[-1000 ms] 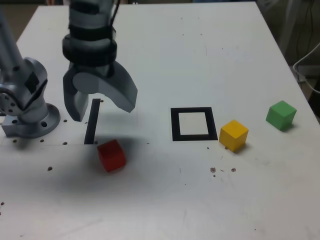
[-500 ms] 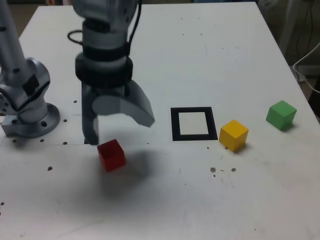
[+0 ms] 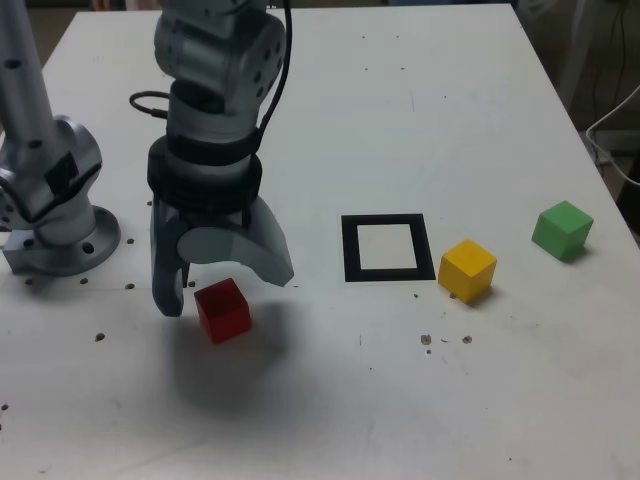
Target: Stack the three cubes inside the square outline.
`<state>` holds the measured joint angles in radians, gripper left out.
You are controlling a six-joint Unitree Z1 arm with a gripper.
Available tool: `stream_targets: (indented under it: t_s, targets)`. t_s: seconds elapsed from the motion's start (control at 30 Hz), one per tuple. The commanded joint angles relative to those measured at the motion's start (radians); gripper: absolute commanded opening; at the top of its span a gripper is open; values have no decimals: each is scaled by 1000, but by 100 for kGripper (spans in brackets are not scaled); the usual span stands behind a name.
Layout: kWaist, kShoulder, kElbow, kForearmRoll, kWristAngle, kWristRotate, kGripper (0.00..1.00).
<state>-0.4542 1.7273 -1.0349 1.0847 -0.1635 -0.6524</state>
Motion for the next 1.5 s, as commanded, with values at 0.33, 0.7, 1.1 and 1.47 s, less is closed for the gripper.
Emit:
stream_targets:
  t_s: [0.33,0.7,1.1,1.47]
  targets:
    - [-1,36,51,-118,-27,-13,94]
    - [-1,27,73,-133,-27,-11,86]
    - [-1,29,80,-152,-21,-27,60]
    - [-1,35,88,-161,2,-49,44]
